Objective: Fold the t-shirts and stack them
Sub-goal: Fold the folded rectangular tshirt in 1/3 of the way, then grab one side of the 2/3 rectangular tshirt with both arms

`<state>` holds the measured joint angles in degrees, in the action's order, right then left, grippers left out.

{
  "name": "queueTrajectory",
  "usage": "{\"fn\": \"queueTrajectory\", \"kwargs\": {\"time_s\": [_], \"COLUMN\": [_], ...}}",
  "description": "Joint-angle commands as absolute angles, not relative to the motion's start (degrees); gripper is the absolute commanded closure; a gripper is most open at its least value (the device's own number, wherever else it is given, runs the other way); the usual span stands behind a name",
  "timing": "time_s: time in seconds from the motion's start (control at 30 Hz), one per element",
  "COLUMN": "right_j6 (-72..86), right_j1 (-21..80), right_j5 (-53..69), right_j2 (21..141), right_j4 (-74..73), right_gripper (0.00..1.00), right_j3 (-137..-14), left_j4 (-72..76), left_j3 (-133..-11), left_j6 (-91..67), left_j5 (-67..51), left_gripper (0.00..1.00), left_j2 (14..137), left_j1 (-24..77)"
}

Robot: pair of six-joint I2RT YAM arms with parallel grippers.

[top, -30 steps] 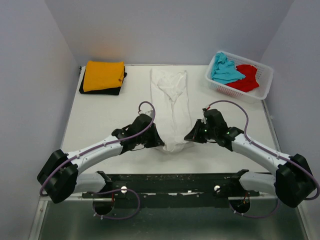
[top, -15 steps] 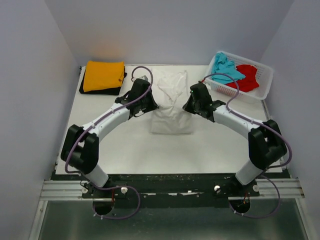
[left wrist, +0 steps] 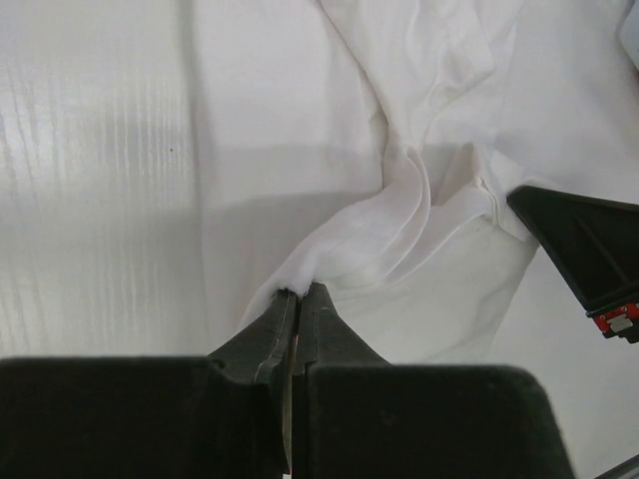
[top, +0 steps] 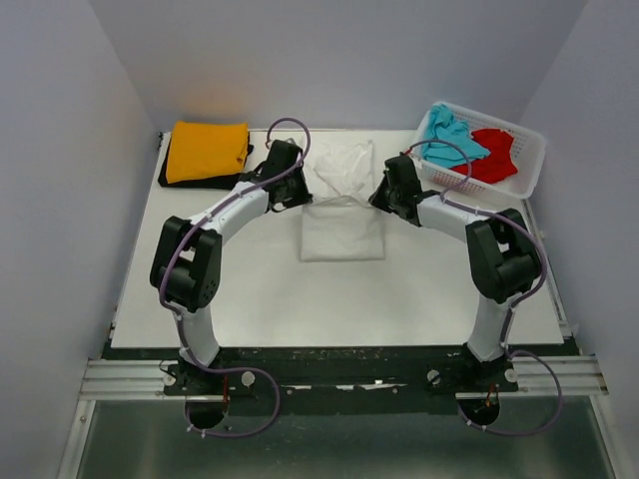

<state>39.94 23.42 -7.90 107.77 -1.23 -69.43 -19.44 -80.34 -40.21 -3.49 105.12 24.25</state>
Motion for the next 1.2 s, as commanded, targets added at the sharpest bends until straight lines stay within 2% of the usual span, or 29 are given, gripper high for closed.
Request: {"fn": "queueTrajectory", "kwargs": {"time_s": [0.0, 0.07, 0.1, 0.13, 0.17, 0.23, 0.3, 0.33, 0.37, 0.4, 0.5, 0.73, 0.9, 1.1, 1.13, 1.17], "right_j6": [38.2, 38.3, 38.4, 38.3, 38.0, 37.1, 35.9, 35.4, 35.2, 35.3, 36.5, 40.1, 43.5, 45.1, 45.2, 45.7], "right_j1": [22.6, 22.2, 22.1, 21.9, 21.7, 21.6, 21.4, 21.4, 21.4, 21.4, 21.4, 21.4, 21.4, 21.4, 21.4, 21.4], "right_j5": [-5.0, -5.8, -6.0, -6.1, -6.2, -6.7, -8.4, -9.2, -9.8, -10.2, -8.5, 2.4, 9.2, 8.2, 8.4, 8.2], "right_j2": [112.2, 113.5, 114.1, 114.4, 114.7, 114.8, 114.4, 113.9, 113.3, 112.1, 107.2, 92.7, 85.2, 83.9, 84.1, 84.4], "right_j4": [4.7, 4.8, 4.8, 4.8, 4.9, 4.9, 4.2, 3.6, 2.6, 2.0, 2.5, 2.0, 3.9, 4.7, 5.1, 5.3], "right_gripper": [0.95, 0.91, 0.87, 0.8, 0.73, 0.47, 0.27, 0.14, 0.01, 0.0, 0.0, 0.0, 0.0, 0.0, 0.0, 0.0], "right_j3": [-73.0, -73.8, -74.1, -74.5, -74.8, -75.7, -77.2, -78.1, -78.7, -78.7, -73.7, -53.7, -41.5, -37.2, -37.1, -36.9], "left_j4": [-19.1, -19.1, -19.1, -19.1, -19.6, -20.3, -20.6, -20.8, -21.5, -21.9, -19.9, -8.9, -3.6, -1.4, -1.1, -0.6], "left_j3": [-83.8, -85.2, -85.8, -86.5, -87.7, -90.0, -91.2, -91.7, -92.0, -91.6, -85.1, -57.5, -44.2, -41.6, -41.9, -42.0], "left_j6": [-38.3, -38.2, -38.0, -37.4, -36.9, -35.6, -34.9, -34.2, -33.8, -33.5, -33.7, -40.0, -44.2, -46.6, -47.0, -47.6], "left_j5": [-5.9, -6.9, -7.4, -8.2, -9.0, -11.0, -12.4, -12.7, -12.5, -12.0, -13.5, -18.4, -18.6, -17.4, -17.7, -17.8], "left_gripper": [1.0, 1.0, 0.93, 0.79, 0.75, 0.62, 0.36, 0.2, 0.08, 0.01, 0.01, 0.01, 0.01, 0.01, 0.02, 0.08], "left_j2": [108.9, 110.4, 111.1, 111.7, 112.4, 113.4, 113.0, 112.4, 111.4, 110.3, 104.2, 87.5, 82.1, 86.3, 87.2, 88.2], "left_j1": [22.1, 21.6, 21.4, 21.2, 20.9, 20.3, 19.8, 19.7, 19.7, 19.7, 19.8, 21.1, 23.8, 24.2, 24.2, 24.2]}}
